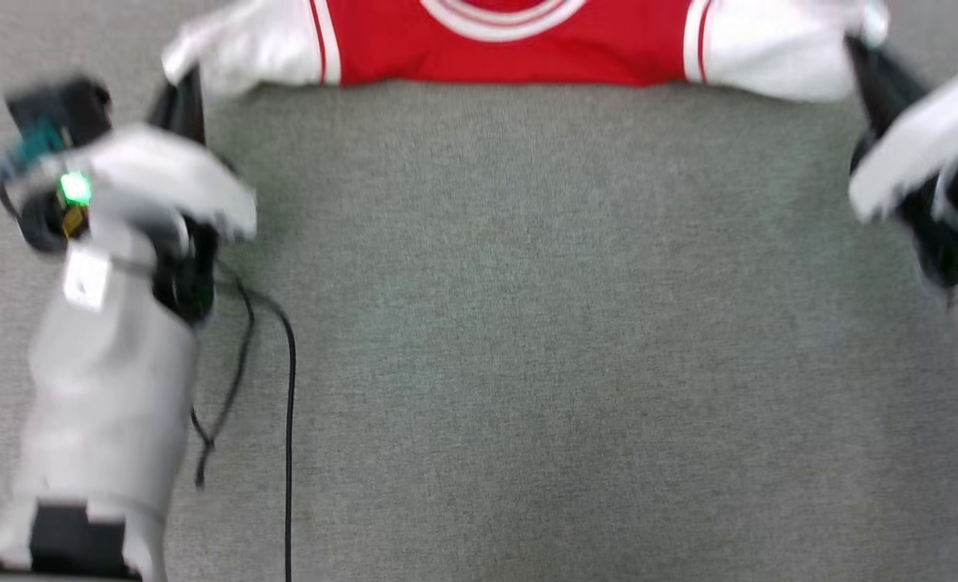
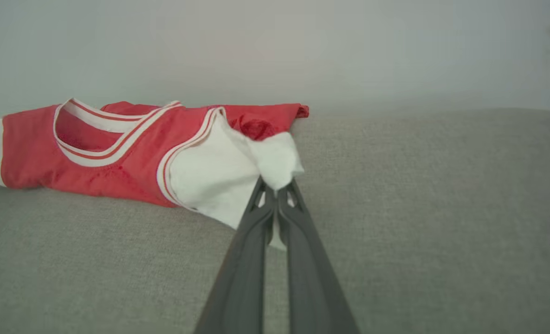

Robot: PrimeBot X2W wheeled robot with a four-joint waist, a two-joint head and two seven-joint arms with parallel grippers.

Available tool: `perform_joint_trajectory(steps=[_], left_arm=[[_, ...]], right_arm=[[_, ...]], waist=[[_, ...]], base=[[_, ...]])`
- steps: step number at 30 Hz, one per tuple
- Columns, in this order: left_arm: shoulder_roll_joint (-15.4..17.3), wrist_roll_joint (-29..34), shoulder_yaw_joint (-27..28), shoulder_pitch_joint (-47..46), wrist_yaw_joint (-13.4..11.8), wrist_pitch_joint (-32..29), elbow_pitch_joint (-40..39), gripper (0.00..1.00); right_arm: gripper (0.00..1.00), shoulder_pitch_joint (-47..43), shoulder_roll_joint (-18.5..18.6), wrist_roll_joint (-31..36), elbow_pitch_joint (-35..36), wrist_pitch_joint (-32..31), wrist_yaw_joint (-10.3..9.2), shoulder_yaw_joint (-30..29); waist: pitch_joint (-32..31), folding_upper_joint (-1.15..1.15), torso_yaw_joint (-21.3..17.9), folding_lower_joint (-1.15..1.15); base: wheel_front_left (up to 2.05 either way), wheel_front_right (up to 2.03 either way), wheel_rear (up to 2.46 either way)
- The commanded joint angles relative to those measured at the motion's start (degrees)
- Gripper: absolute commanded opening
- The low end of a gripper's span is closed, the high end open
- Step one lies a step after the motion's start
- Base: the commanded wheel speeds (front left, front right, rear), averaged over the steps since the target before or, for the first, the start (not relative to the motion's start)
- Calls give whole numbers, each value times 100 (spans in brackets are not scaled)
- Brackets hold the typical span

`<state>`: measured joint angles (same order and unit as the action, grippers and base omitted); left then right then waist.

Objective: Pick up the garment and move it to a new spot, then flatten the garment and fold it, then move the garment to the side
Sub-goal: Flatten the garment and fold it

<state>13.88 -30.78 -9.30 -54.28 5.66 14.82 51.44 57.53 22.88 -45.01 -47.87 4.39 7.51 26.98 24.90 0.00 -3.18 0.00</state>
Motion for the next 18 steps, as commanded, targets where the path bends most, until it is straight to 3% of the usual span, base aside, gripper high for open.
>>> perform_joint_trajectory(steps=[1, 11, 18], left_arm=[[9, -9, 46, 313, 26, 34, -121, 0], [-150, 91, 730, 2997, -134, 50, -1892, 0], [-251, 88, 893, 4686, -318, 27, -2777, 0]], right_arm=[[0, -273, 61, -66, 84, 32, -4, 70], [0, -2183, 422, -294, 748, -32, -4, 323], [0, -3555, 485, -283, 1204, -39, -4, -63]], waist=[[-260, 0, 15, 0], [-1414, 0, -31, 0], [-2038, 0, -45, 0]], base=[[0, 0, 0], [0, 0, 0], [0, 0, 0]])
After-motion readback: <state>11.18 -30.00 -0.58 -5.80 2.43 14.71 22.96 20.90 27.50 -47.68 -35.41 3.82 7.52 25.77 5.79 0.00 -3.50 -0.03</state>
